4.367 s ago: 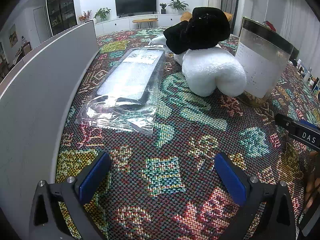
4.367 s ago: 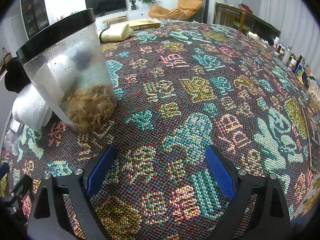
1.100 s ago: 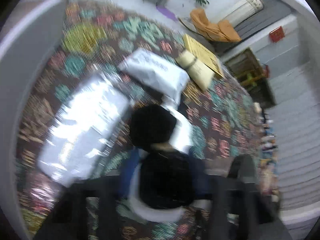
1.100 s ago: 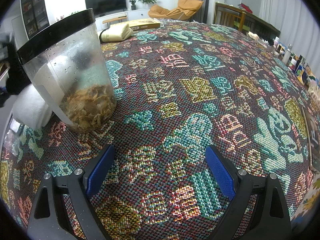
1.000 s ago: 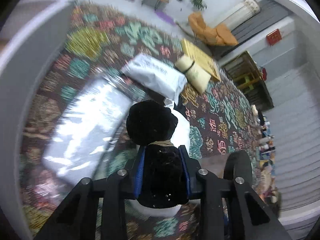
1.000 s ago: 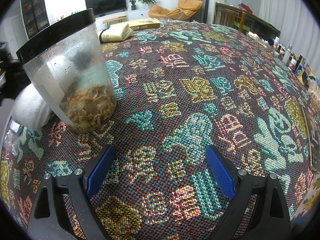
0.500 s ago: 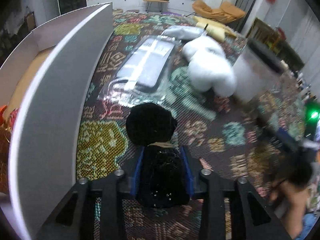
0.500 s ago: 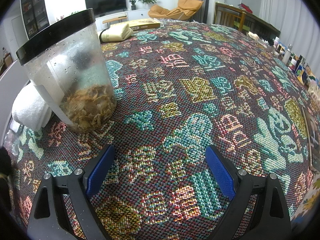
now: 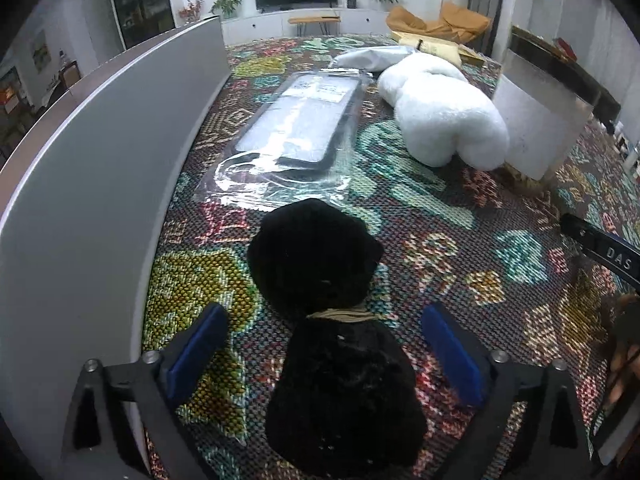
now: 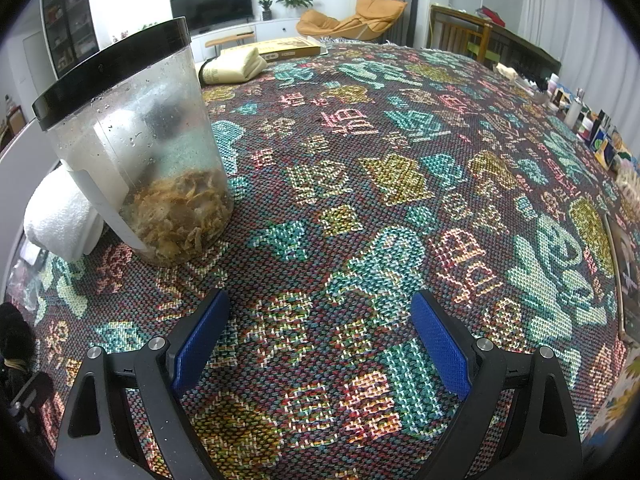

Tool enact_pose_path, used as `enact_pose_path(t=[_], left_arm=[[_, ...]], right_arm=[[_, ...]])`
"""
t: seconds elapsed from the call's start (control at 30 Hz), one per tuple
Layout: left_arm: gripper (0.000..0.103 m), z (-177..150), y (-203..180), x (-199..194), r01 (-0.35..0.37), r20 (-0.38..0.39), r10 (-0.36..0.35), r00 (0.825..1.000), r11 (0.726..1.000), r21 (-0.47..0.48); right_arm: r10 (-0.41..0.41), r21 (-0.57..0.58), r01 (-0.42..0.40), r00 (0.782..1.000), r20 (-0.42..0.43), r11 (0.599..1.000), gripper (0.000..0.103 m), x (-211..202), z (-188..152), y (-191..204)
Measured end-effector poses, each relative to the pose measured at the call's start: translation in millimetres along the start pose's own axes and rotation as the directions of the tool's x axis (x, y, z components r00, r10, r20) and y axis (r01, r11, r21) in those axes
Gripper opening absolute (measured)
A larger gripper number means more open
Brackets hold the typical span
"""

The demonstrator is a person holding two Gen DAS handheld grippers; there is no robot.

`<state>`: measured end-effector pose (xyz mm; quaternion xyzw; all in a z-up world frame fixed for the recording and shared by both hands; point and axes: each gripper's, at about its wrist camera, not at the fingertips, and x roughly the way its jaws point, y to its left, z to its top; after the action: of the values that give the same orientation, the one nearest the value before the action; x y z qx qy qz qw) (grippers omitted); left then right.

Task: Organize soft objects
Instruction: 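Hold the black velvet bundle lifted in the left tool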

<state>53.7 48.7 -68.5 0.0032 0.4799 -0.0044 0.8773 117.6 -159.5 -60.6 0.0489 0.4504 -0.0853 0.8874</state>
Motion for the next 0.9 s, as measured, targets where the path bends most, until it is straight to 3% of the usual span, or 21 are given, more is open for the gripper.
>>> enact_pose_path(t=[0.23, 0.9], left_arm=[[0.103, -6.2, 2.5, -0.8, 0.006, 0.058, -0.007, 0.998, 1.0, 0.006], [0.103, -6.8, 2.6, -1.2, 0.007, 0.063, -0.007, 0.998, 1.0, 0.005]], right_arm=[[0.0, 0.0, 0.0, 1.0, 0.0, 1.0, 0.094, -0.1, 0.0, 0.1], [0.0, 0.0, 0.0, 1.0, 0.0, 1.0, 0.094, 0.1, 0.0, 0.5]])
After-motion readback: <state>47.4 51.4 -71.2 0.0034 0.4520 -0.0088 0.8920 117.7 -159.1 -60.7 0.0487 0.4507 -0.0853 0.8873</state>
